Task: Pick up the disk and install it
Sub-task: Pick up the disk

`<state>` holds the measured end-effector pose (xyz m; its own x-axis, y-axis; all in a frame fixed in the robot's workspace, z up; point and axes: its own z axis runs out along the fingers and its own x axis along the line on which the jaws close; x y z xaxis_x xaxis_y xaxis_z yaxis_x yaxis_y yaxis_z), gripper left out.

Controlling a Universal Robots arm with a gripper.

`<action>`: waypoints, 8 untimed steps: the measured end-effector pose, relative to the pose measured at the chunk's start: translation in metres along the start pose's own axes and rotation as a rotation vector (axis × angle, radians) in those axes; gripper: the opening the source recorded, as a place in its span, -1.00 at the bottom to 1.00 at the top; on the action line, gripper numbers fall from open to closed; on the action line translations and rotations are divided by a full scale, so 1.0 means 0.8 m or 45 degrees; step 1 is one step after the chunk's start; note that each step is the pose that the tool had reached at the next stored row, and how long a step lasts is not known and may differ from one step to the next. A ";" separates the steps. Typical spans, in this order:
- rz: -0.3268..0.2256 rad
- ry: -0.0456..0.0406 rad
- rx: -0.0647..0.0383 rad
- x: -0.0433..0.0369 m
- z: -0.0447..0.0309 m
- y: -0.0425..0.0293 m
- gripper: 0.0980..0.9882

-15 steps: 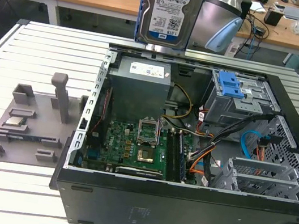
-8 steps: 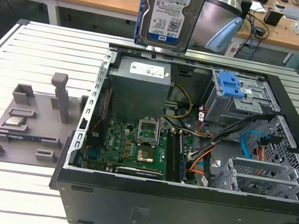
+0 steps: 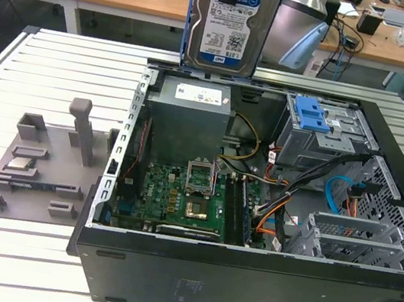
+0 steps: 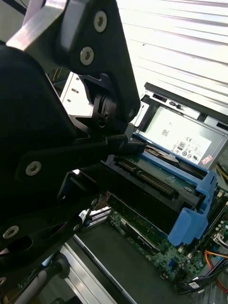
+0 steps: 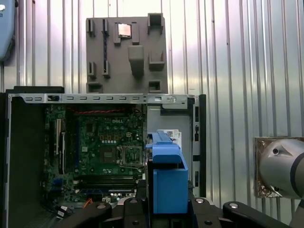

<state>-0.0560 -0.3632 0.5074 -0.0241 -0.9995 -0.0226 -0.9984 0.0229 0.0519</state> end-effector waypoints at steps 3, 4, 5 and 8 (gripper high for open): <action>0.000 0.000 0.000 0.004 0.0000 -0.0001 -0.40; 0.000 0.000 0.000 0.005 0.0000 -0.0001 -0.40; 0.000 0.000 0.000 0.007 0.0000 -0.0002 -0.40; 0.000 0.000 0.000 0.013 0.0001 -0.0003 -0.40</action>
<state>-0.0560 -0.3738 0.5071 -0.0241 -0.9995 -0.0226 -0.9984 0.0229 0.0519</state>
